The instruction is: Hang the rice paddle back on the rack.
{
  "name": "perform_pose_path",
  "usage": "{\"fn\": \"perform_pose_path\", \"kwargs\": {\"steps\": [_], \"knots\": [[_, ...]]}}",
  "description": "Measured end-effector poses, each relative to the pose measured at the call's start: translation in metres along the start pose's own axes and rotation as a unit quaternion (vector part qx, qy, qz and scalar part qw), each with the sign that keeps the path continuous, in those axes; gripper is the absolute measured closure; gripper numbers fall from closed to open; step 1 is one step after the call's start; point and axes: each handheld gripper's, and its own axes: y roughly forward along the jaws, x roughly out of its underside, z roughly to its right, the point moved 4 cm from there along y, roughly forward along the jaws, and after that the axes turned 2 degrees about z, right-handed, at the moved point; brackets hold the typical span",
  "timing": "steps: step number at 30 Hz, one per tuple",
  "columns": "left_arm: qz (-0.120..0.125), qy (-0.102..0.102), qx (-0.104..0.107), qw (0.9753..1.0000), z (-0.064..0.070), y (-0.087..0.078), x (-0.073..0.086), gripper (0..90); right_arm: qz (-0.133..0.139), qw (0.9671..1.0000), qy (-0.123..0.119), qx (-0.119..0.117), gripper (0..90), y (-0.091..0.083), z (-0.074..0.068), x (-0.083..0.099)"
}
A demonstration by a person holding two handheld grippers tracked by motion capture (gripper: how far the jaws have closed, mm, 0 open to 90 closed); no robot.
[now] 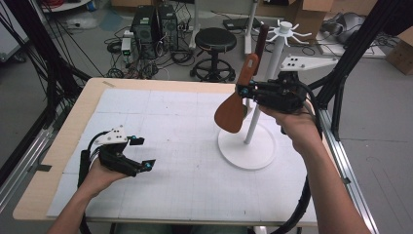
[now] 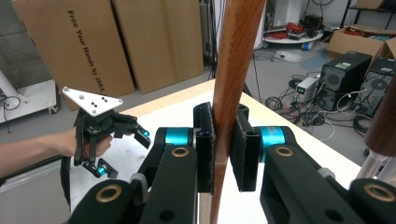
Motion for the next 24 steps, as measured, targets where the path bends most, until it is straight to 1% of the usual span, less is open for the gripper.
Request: {"fn": "perform_pose_path", "kwargs": {"steps": [13,24], "knots": [[0.000,0.000,0.000,1.0000,0.000,-0.001,0.000,7.0,0.001,0.9999,-0.004,0.014,82.0,-0.007,0.001,-0.012],[0.003,-0.001,0.000,1.0000,0.001,-0.001,-0.001,7.0,0.002,0.9997,-0.007,0.024,82.1,-0.010,0.000,-0.024]]}}
